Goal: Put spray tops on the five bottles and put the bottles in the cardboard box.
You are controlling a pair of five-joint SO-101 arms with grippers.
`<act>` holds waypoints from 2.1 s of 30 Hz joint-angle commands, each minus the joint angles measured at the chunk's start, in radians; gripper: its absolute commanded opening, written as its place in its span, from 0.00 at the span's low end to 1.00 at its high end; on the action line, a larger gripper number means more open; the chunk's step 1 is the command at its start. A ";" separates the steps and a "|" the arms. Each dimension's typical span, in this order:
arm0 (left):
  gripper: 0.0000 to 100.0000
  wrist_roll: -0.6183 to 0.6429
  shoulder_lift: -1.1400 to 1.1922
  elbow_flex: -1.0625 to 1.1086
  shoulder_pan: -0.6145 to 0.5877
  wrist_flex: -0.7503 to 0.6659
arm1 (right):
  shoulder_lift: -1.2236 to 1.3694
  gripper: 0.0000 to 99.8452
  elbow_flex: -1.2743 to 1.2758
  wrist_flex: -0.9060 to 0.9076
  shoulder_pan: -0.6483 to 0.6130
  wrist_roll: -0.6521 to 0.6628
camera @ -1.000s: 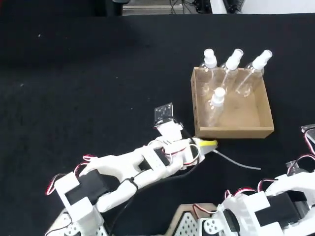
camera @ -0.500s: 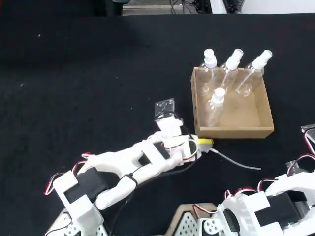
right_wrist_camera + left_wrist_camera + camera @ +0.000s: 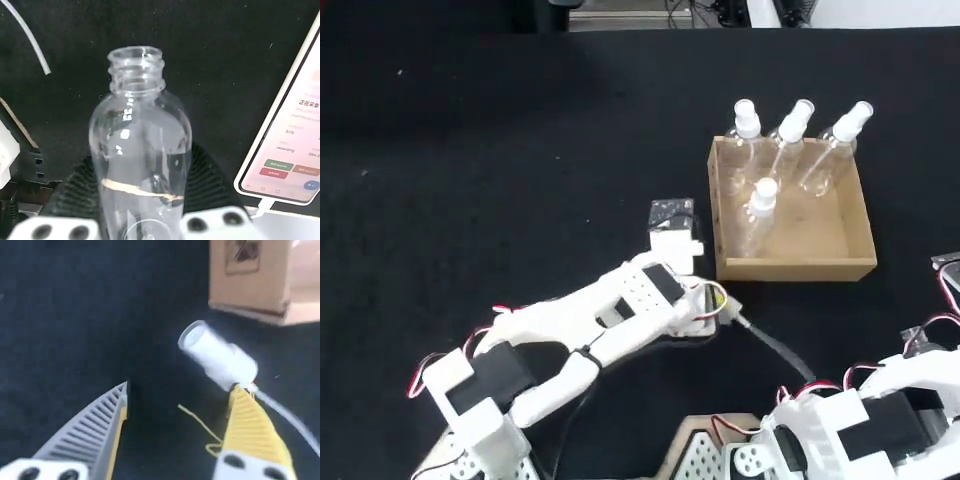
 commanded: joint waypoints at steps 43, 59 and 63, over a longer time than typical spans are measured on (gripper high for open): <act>0.30 0.132 0.074 -0.081 0.047 -0.018 | -0.013 0.01 -0.033 -0.012 0.008 0.006; 0.30 -0.089 0.084 -0.205 -0.064 0.262 | -0.013 0.01 -0.033 -0.017 0.009 0.006; 0.30 -0.245 0.074 -0.257 -0.157 0.373 | -0.013 0.01 -0.033 -0.017 0.006 0.006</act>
